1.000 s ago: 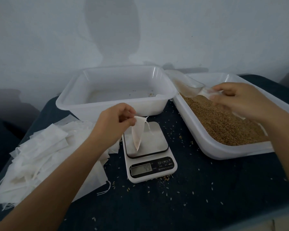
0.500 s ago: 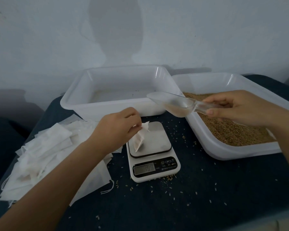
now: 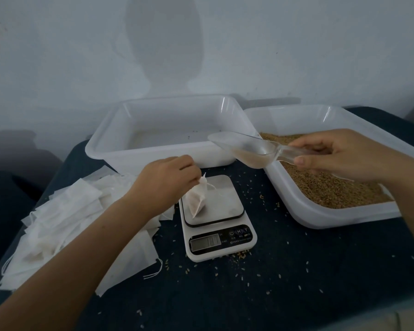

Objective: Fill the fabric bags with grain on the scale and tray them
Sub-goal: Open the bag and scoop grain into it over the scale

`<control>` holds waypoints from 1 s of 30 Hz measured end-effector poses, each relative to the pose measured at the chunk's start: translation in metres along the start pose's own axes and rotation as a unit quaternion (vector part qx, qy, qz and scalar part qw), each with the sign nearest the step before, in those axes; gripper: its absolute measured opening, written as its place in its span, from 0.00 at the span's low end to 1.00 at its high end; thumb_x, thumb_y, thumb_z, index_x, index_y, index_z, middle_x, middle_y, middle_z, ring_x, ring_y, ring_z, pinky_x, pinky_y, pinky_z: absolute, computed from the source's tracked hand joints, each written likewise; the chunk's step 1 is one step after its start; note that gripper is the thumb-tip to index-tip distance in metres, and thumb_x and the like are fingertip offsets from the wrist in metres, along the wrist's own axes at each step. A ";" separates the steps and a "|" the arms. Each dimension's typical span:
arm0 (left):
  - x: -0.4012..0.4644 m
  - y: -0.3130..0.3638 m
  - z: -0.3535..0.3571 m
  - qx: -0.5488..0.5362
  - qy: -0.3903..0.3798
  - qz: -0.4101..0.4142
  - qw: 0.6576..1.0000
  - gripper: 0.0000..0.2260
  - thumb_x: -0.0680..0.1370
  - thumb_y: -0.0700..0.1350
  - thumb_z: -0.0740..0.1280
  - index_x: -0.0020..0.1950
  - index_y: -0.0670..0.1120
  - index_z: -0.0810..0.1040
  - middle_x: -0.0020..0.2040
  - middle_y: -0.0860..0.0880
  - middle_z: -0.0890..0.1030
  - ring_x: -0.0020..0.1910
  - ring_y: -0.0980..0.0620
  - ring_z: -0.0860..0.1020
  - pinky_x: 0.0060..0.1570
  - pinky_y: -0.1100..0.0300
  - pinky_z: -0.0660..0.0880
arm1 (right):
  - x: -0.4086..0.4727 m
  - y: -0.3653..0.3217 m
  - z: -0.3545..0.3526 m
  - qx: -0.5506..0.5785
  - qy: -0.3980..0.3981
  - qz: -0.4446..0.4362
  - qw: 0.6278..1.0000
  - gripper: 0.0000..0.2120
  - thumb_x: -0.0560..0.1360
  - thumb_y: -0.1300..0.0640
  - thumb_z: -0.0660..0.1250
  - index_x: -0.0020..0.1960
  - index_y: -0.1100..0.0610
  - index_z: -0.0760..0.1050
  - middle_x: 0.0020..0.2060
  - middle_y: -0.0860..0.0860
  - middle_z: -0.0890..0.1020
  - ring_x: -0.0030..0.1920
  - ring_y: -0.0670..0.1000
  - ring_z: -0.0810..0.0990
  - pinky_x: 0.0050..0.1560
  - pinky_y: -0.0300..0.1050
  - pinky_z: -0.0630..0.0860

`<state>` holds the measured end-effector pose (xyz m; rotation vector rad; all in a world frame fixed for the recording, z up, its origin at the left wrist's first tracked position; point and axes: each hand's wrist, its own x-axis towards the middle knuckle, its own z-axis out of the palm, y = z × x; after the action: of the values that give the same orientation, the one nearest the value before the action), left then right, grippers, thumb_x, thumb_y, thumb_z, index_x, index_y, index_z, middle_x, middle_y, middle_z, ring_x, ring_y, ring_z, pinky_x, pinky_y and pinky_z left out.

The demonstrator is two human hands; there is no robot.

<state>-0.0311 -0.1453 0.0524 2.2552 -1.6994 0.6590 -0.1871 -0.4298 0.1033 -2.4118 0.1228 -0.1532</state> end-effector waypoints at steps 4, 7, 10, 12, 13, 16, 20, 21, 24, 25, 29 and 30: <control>0.000 0.001 -0.005 0.005 0.000 -0.014 1.000 0.08 0.67 0.38 0.76 0.35 0.40 0.77 0.39 0.44 0.78 0.29 0.46 0.75 0.25 0.56 0.73 | 0.000 -0.001 -0.001 0.007 0.004 -0.004 1.000 0.15 0.63 0.40 0.67 0.49 0.39 0.79 0.40 0.53 0.84 0.37 0.50 0.82 0.36 0.33 0.76; 0.001 -0.002 -0.012 -0.037 0.012 -0.037 0.999 0.09 0.69 0.40 0.74 0.35 0.41 0.75 0.38 0.47 0.77 0.30 0.48 0.74 0.28 0.57 0.73 | 0.000 -0.002 -0.001 0.004 0.006 0.003 1.000 0.14 0.63 0.40 0.67 0.49 0.39 0.79 0.40 0.52 0.84 0.36 0.50 0.82 0.34 0.31 0.75; 0.006 -0.013 -0.017 -0.119 -0.031 -0.054 0.991 0.06 0.73 0.44 0.70 0.38 0.45 0.76 0.38 0.53 0.77 0.34 0.54 0.74 0.36 0.62 0.71 | -0.001 -0.003 -0.001 0.010 0.007 0.003 1.000 0.13 0.64 0.42 0.66 0.48 0.39 0.78 0.40 0.47 0.85 0.36 0.49 0.82 0.34 0.34 0.76; 0.007 -0.014 -0.014 -0.132 -0.085 -0.030 0.987 0.04 0.76 0.45 0.67 0.43 0.46 0.78 0.41 0.55 0.79 0.38 0.59 0.74 0.40 0.69 0.68 | -0.002 -0.004 -0.001 0.010 0.005 0.002 1.000 0.13 0.64 0.42 0.66 0.48 0.39 0.78 0.40 0.45 0.85 0.36 0.49 0.82 0.35 0.36 0.76; 0.007 -0.013 -0.012 -0.126 -0.102 -0.020 0.987 0.04 0.77 0.45 0.66 0.46 0.47 0.79 0.43 0.56 0.79 0.40 0.59 0.75 0.41 0.69 0.69 | -0.002 -0.004 -0.001 0.009 0.005 0.002 1.000 0.13 0.64 0.42 0.66 0.48 0.38 0.78 0.40 0.45 0.85 0.36 0.49 0.82 0.35 0.35 0.76; 0.005 -0.006 -0.008 -0.038 -0.098 0.031 0.994 0.06 0.78 0.45 0.64 0.48 0.46 0.80 0.47 0.52 0.80 0.42 0.52 0.78 0.39 0.57 0.75 | -0.004 -0.003 -0.002 0.009 0.006 0.006 1.000 0.16 0.61 0.38 0.66 0.48 0.37 0.78 0.41 0.47 0.85 0.37 0.49 0.82 0.39 0.39 0.77; 0.008 -0.005 -0.003 -0.016 -0.132 -0.020 0.991 0.14 0.80 0.51 0.58 0.50 0.45 0.80 0.52 0.52 0.78 0.44 0.52 0.77 0.43 0.59 0.73 | -0.004 -0.002 -0.001 0.017 0.000 0.008 1.000 0.18 0.60 0.36 0.66 0.49 0.37 0.79 0.40 0.51 0.85 0.38 0.53 0.82 0.43 0.51 0.78; 0.008 -0.003 -0.002 -0.050 -0.145 -0.064 0.986 0.16 0.80 0.53 0.56 0.49 0.45 0.80 0.49 0.52 0.78 0.45 0.53 0.76 0.46 0.61 0.72 | -0.004 -0.002 -0.001 0.019 -0.001 0.007 1.000 0.18 0.60 0.36 0.66 0.49 0.36 0.79 0.40 0.51 0.85 0.38 0.53 0.82 0.42 0.52 0.78; 0.009 0.003 0.002 -0.171 -0.141 -0.234 0.947 0.16 0.79 0.53 0.57 0.41 0.46 0.79 0.38 0.54 0.80 0.39 0.55 0.78 0.44 0.65 0.72 | -0.003 -0.002 0.000 0.027 0.001 0.009 1.000 0.18 0.60 0.38 0.66 0.50 0.38 0.79 0.40 0.51 0.85 0.36 0.51 0.81 0.40 0.50 0.77; 0.008 0.004 0.004 -0.191 -0.141 -0.273 0.932 0.14 0.79 0.52 0.61 0.40 0.47 0.80 0.37 0.55 0.81 0.39 0.56 0.79 0.43 0.65 0.73 | -0.003 -0.002 0.001 0.030 0.001 0.011 0.999 0.18 0.61 0.38 0.66 0.50 0.39 0.79 0.40 0.50 0.85 0.34 0.49 0.81 0.39 0.49 0.77; 0.004 0.004 0.005 -0.303 -0.136 -0.357 0.873 0.03 0.71 0.44 0.73 0.41 0.51 0.81 0.39 0.56 0.83 0.39 0.62 0.80 0.41 0.72 0.72 | -0.002 -0.003 0.002 0.038 0.002 0.017 0.999 0.19 0.62 0.40 0.67 0.52 0.41 0.79 0.39 0.52 0.85 0.34 0.47 0.80 0.38 0.44 0.76; 0.003 0.004 0.004 -0.337 -0.134 -0.370 0.856 0.06 0.69 0.43 0.74 0.43 0.51 0.80 0.40 0.55 0.83 0.39 0.61 0.80 0.42 0.71 0.73 | -0.002 -0.004 0.003 0.038 0.002 0.017 0.999 0.19 0.62 0.40 0.67 0.53 0.41 0.79 0.39 0.51 0.85 0.33 0.46 0.80 0.37 0.41 0.76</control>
<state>-0.0334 -0.1508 0.0496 2.2213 -0.7821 -0.3869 -0.1885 -0.4250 0.1037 -2.3327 0.1564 -0.1454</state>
